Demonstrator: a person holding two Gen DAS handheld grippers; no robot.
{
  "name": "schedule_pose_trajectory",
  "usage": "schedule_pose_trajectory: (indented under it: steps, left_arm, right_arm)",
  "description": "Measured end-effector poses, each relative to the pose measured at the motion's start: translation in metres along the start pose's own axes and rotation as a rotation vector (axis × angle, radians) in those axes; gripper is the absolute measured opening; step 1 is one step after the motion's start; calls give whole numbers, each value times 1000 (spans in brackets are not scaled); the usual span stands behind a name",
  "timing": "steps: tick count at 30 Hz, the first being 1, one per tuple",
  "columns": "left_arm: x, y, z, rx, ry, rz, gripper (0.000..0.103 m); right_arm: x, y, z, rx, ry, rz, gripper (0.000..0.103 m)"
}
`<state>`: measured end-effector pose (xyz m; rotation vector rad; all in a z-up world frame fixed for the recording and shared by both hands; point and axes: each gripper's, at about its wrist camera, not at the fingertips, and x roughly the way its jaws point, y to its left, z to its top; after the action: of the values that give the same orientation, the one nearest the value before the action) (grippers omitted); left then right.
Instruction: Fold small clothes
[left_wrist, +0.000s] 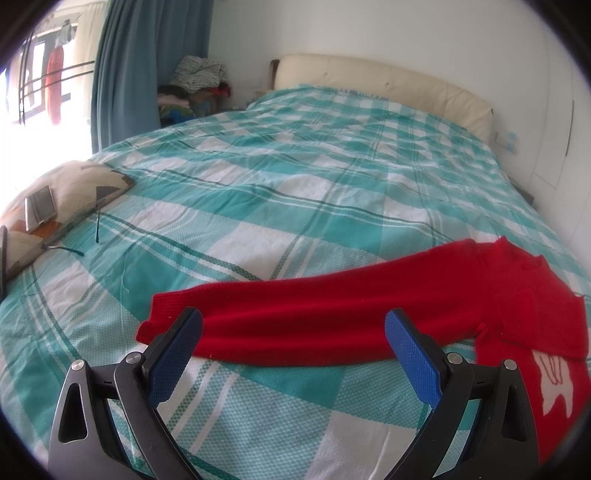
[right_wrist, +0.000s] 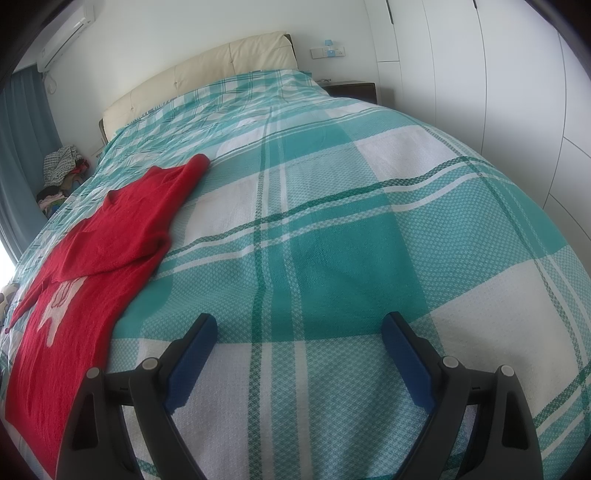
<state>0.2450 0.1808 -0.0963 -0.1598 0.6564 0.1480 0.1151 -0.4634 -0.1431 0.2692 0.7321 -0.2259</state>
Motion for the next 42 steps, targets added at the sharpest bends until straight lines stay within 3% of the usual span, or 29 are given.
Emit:
schedule_pose_trajectory:
  steps: [42]
  left_arm:
    - [2,-1,1,3,6,3,100]
  right_arm:
    - [0,0,0,0,1,1,91]
